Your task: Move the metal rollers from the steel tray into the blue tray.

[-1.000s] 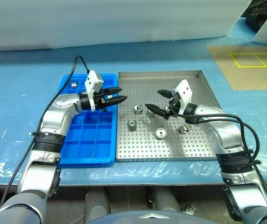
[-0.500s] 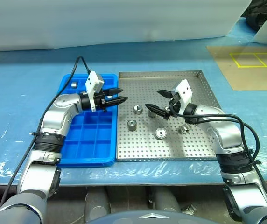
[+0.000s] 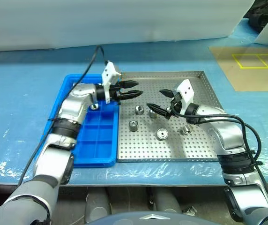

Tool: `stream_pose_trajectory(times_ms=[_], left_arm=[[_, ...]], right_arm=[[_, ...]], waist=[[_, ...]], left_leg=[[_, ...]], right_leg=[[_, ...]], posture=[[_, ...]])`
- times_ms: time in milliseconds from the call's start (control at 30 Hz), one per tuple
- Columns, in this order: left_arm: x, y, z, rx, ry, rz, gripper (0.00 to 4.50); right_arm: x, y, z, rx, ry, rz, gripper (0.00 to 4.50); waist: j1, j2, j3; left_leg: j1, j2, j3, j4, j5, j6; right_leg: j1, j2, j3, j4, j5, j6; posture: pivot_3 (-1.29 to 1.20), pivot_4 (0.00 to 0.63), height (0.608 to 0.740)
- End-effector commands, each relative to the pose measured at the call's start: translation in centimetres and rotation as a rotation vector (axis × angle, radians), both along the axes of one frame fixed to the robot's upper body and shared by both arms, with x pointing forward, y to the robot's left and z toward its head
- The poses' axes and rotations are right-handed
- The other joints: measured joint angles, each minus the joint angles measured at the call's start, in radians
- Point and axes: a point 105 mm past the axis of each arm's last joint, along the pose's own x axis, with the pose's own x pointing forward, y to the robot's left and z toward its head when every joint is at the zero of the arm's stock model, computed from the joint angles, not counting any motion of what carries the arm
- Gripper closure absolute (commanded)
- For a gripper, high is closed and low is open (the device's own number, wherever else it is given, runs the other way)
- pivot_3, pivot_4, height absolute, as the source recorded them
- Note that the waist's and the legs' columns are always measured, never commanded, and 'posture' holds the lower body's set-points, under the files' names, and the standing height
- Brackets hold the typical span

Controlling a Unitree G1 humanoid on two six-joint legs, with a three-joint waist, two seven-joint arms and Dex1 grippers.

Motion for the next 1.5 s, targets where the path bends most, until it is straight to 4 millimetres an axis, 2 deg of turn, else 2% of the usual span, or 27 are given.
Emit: stream_pose_trajectory(times_ms=[33,100,200,333,400,667,933,1100,1500], left_arm=[[0.3,-1.7,0.7,0.056,-0.065,-0.077,2.13],[0.9,-2.2,-0.3,0.119,-0.076,-0.076,2.13],[1.4,-3.1,-2.4,0.253,-0.104,-0.086,2.13],[1.1,-4.7,-2.9,0.271,-0.111,-0.131,2.13],[1.0,-5.3,-3.4,0.286,-0.112,-0.145,2.13],[0.4,-6.7,-5.2,0.366,-0.127,-0.173,2.13],[1.6,-5.8,-5.3,0.461,-0.197,-0.096,2.13],[2.0,-5.3,-5.3,0.492,-0.205,-0.083,2.13],[1.5,-3.7,-7.5,0.663,-0.183,-0.148,2.13]], right_arm=[[-0.7,-0.8,1.7,0.014,-0.072,-0.032,0.06],[-1.0,-1.4,1.8,0.010,-0.074,-0.056,0.06],[-1.8,-3.7,1.8,-0.019,-0.074,-0.123,0.06],[-3.0,-6.1,1.8,-0.043,-0.068,-0.205,0.06],[-3.7,-6.7,1.6,-0.047,-0.062,-0.236,0.06],[-5.5,-6.9,1.2,-0.046,-0.043,-0.306,0.06],[-6.1,-7.0,0.6,-0.048,-0.035,-0.347,0.06],[-6.0,-6.8,0.5,-0.048,-0.037,-0.353,0.06],[-5.7,-6.9,0.4,-0.056,-0.045,-0.376,0.06]], waist=[[-0.001,0.000,0.000],[-0.003,0.000,0.000],[-0.005,0.000,0.000],[-0.014,0.000,0.000],[-0.020,0.000,0.000],[-0.066,0.000,0.000],[-0.108,0.000,0.000],[-0.117,0.001,0.000],[-0.141,0.001,0.000]], left_leg=[[0.000,0.000,0.000,0.000,0.000,0.000],[0.000,0.000,0.000,0.000,0.000,0.000],[0.000,-0.001,0.000,0.000,0.000,0.001],[0.001,-0.002,0.000,0.000,-0.001,0.003],[0.001,-0.001,0.000,0.001,-0.002,0.004],[0.001,-0.002,0.000,0.005,-0.006,0.010],[-0.003,-0.002,0.000,0.008,-0.008,0.014],[-0.006,-0.002,0.000,0.008,-0.010,0.017],[-0.006,-0.003,0.000,0.008,-0.012,0.021]], right_leg=[[0.000,0.000,0.000,0.000,0.000,0.000],[0.000,0.000,0.000,-0.001,0.000,0.000],[0.001,0.000,0.001,-0.001,0.000,0.000],[0.003,0.000,0.003,-0.003,0.000,0.000],[0.003,0.000,0.003,-0.004,0.000,0.000],[0.004,0.000,0.003,-0.004,0.000,0.001],[0.004,-0.001,0.002,-0.007,0.000,0.001],[0.004,-0.001,0.002,-0.014,0.002,0.004],[0.007,-0.002,0.002,-0.018,0.002,0.004]], posture=[[-0.37,0.150,0.740],[-0.40,0.150,0.740],[-0.44,0.150,0.740],[-0.52,0.150,0.740],[-0.55,0.150,0.740],[-0.64,0.150,0.740],[-0.67,0.150,0.740],[-0.68,0.150,0.740],[-0.68,0.150,0.740]])
